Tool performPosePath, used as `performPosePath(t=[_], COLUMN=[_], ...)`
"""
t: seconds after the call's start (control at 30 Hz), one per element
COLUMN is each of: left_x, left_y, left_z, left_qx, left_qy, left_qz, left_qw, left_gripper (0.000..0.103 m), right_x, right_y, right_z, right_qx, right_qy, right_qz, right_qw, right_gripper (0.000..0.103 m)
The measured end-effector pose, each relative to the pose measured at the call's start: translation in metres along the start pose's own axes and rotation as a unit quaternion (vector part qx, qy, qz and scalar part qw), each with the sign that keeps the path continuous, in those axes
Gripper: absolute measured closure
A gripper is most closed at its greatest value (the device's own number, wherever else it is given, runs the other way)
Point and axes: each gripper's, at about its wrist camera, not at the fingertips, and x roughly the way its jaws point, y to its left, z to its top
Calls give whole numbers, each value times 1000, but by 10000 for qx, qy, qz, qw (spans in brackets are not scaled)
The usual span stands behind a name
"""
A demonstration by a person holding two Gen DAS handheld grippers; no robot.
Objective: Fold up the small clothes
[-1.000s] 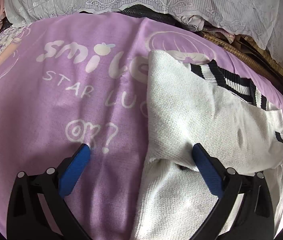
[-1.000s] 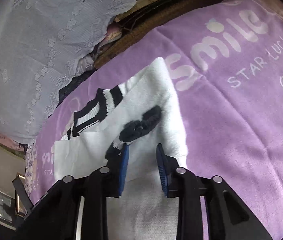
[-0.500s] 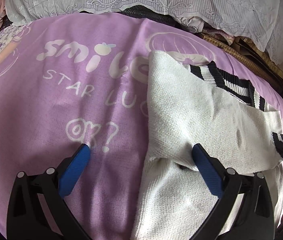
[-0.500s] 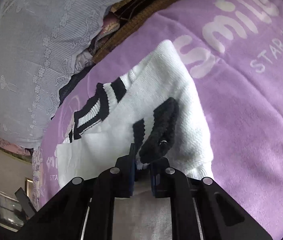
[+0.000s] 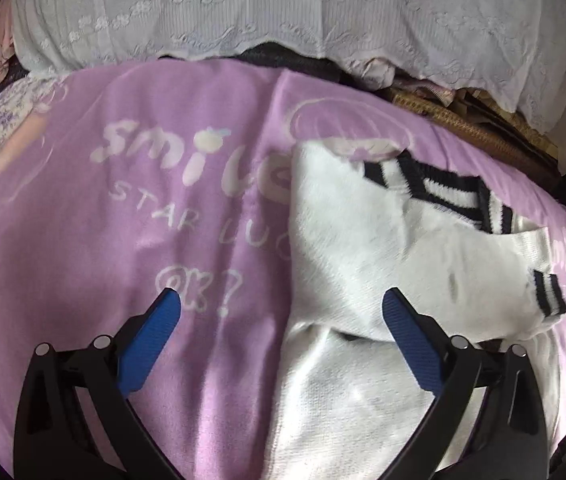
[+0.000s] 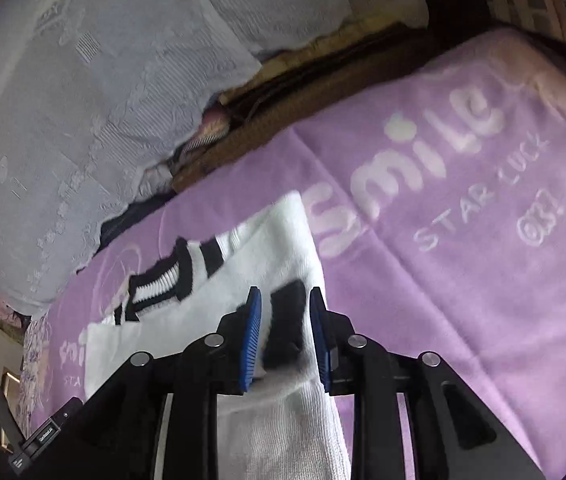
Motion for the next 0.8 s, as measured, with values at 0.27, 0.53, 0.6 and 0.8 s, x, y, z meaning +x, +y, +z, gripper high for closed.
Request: performPosePath(t=[0.27, 0.53, 0.6, 0.8], left_x=[56, 61, 41, 54], left_y=[-74, -13, 3, -21], left_z=[44, 35, 31, 5], left_qx=[942, 363, 145, 574], left_qy=[597, 354, 224, 837], left_qz=[-451, 103, -283, -725], left_qw=[9927, 9987, 9992, 9922], left_gripper=[4, 5, 5, 4], right_x=[77, 60, 45, 43], right_y=[60, -3, -4, 56], right_z=[-9, 9, 11, -28], right_qx=[-473, 7, 89, -956], right_qy=[1379, 741, 631, 1230], right_qz=[1020, 223, 359, 1131], right_qw=[9840, 9970, 9973, 9813], right_gripper=[75, 97, 90, 52])
